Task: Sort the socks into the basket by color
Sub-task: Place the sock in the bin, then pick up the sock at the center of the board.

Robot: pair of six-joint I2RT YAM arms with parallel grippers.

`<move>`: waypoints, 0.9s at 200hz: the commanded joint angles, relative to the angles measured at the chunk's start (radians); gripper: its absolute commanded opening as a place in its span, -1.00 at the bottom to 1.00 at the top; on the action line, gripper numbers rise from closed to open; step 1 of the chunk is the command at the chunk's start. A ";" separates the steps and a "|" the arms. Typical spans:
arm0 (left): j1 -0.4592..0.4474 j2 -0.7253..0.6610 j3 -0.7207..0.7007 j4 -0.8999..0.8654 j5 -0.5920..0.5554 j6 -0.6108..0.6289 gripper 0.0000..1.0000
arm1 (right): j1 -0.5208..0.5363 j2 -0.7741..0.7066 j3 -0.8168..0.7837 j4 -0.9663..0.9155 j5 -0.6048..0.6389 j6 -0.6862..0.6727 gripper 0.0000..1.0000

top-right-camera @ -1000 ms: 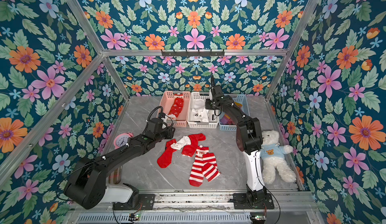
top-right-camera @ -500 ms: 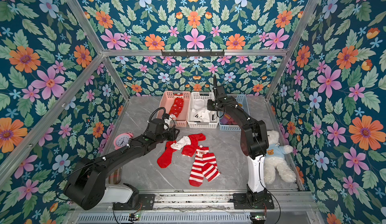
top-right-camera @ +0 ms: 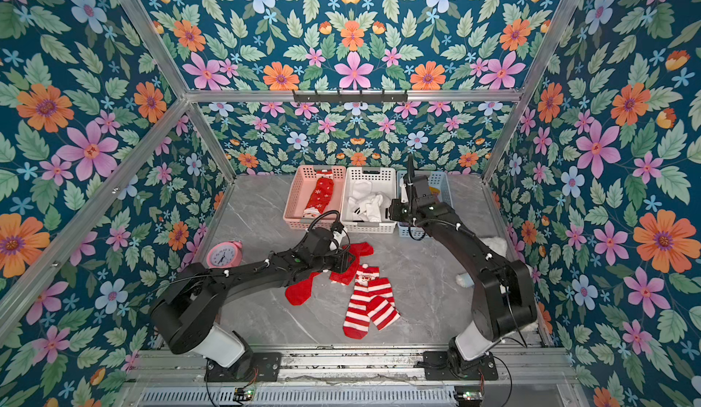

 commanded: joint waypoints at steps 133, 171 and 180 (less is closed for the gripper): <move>-0.177 0.266 0.210 -0.144 -0.313 -0.054 -0.12 | 0.000 -0.277 -0.240 -0.001 0.134 0.089 -0.27; -0.189 0.306 0.240 -0.171 -0.311 -0.066 -0.14 | -0.001 -0.289 -0.252 0.005 0.137 0.089 -0.25; -0.192 0.319 0.250 -0.190 -0.318 -0.071 -0.17 | -0.001 -0.290 -0.252 0.003 0.139 0.090 -0.25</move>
